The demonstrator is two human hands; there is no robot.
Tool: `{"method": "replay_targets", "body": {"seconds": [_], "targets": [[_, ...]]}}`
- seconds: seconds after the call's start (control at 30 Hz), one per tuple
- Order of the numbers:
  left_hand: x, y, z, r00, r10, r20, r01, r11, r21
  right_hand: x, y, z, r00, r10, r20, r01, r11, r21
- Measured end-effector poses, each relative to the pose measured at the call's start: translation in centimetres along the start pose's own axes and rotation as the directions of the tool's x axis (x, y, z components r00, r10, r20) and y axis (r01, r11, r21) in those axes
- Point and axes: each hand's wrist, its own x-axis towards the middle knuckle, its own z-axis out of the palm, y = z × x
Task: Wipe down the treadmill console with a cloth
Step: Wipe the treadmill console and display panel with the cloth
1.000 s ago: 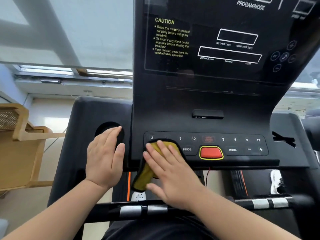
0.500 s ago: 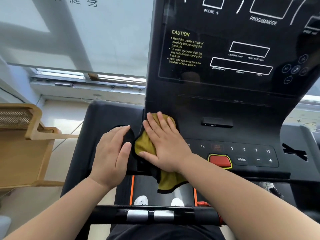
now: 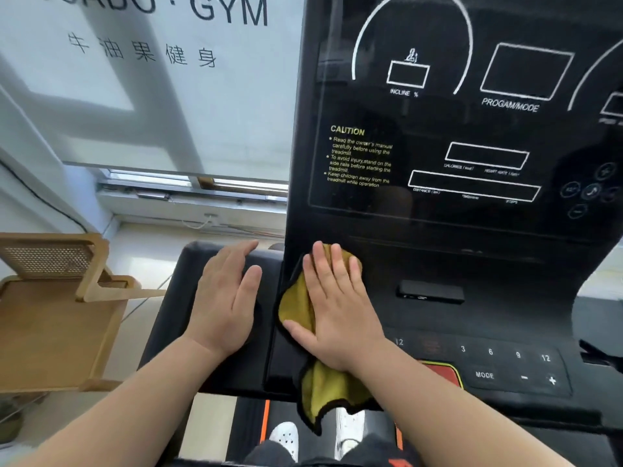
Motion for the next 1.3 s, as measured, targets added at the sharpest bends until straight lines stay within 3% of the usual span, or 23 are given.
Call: {"method": "replay_targets", "body": {"seconds": [0.1,0.17,0.27,0.4,0.53,0.63,0.8,0.93,1.13,1.3], "targets": [[0.9,0.4,0.1,0.999,0.044,0.012,-0.043,0.997,-0.059,3.2,-0.2,-0.1,0.976,-0.22,-0.007,0.217,0.968,-0.123],[1.8,0.9,0.2,0.998,0.068,0.012,-0.067,0.993,-0.097,5.1,-0.6,-0.8,0.963,-0.267,-0.027,0.254,0.939,-0.234],[3.2,1.9,0.1,0.998,0.06,-0.031,-0.063,0.991,-0.12,6.2,-0.6,-1.4,0.977,-0.146,-0.155,0.093,0.948,-0.306],[4.6,3.7,0.1,0.994,0.102,-0.047,-0.108,0.983,-0.149,4.2,0.9,-0.9,0.942,-0.01,-0.335,-0.064,0.976,-0.207],[6.6,6.6,0.1,0.98,0.189,-0.067,-0.198,0.968,-0.154,1.8,1.7,0.4,0.936,0.017,-0.352,-0.101,0.97,-0.223],[7.7,7.9,0.2,0.981,0.189,-0.053,-0.192,0.978,-0.081,1.3,2.1,0.1,0.915,0.121,-0.386,-0.203,0.963,-0.178],[7.9,7.8,0.0,0.982,0.187,-0.003,-0.187,0.982,-0.029,3.1,3.1,-3.7,0.811,0.385,-0.441,-0.431,0.902,-0.004],[7.9,7.6,-0.7,0.986,0.167,0.019,-0.161,0.972,-0.169,5.9,5.1,-8.4,0.707,0.523,-0.476,-0.518,0.841,0.156],[8.4,7.3,-1.6,0.996,0.071,0.046,-0.051,0.939,-0.341,10.4,6.9,-14.0,0.696,0.422,-0.58,-0.459,0.884,0.092],[8.7,7.3,-1.9,0.995,0.098,0.03,-0.083,0.941,-0.327,12.2,7.4,-14.5,0.784,0.13,-0.607,-0.271,0.951,-0.147]]}}
